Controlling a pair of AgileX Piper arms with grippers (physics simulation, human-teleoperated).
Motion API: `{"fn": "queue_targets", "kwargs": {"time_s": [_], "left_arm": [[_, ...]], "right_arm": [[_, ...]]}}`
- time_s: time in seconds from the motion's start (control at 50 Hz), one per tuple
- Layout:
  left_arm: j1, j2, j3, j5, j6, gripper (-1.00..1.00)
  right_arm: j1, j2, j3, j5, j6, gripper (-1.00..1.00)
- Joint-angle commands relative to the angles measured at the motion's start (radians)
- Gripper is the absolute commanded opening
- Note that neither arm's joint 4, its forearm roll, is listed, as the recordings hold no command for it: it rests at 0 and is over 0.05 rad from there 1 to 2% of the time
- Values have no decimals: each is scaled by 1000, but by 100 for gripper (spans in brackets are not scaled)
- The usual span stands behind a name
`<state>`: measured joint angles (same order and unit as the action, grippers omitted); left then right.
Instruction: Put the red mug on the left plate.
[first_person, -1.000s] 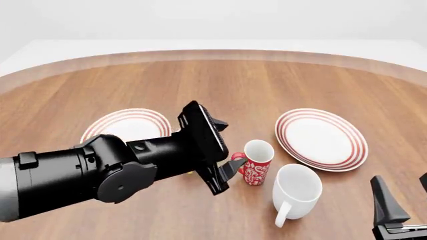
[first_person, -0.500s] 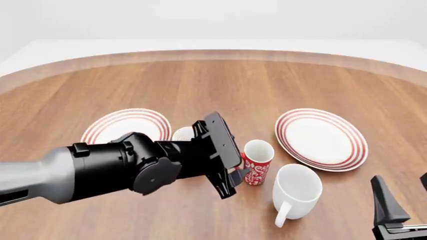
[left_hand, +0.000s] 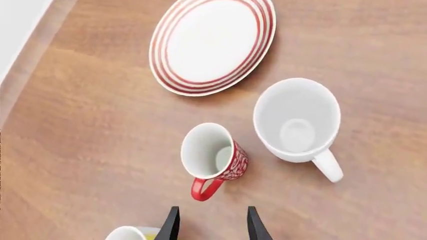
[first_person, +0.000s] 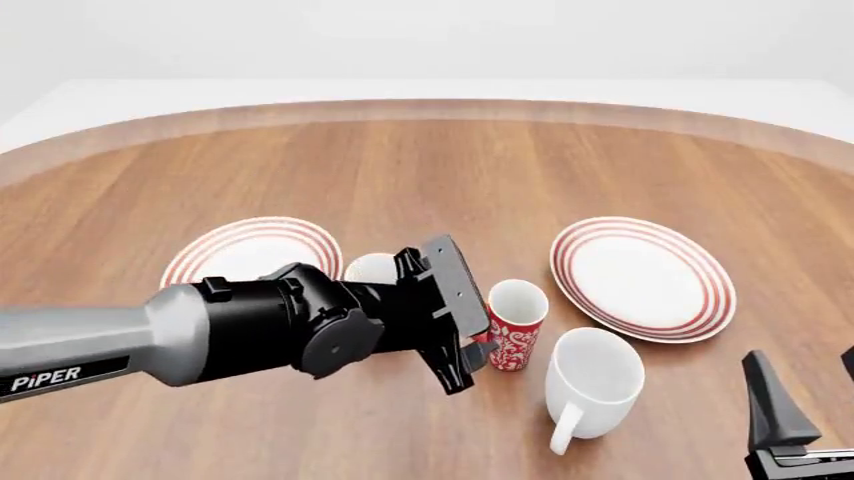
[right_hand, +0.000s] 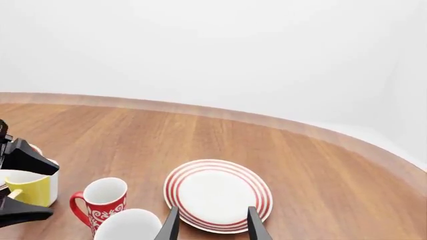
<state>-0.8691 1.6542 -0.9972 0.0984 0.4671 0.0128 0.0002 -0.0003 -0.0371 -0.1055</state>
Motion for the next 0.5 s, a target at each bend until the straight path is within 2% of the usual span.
{"fn": "queue_targets", "kwargs": {"time_s": [0.02, 0.22, 0.5], "left_arm": [[24, 36, -19, -2, 14, 100], [51, 60, -35, -4, 42, 100], [51, 95, -31, -14, 34, 100]], "right_arm": [[0, 0, 0, 1, 1, 100], [-1, 0, 0, 1, 2, 100], [-2, 0, 0, 2, 3, 100]]}}
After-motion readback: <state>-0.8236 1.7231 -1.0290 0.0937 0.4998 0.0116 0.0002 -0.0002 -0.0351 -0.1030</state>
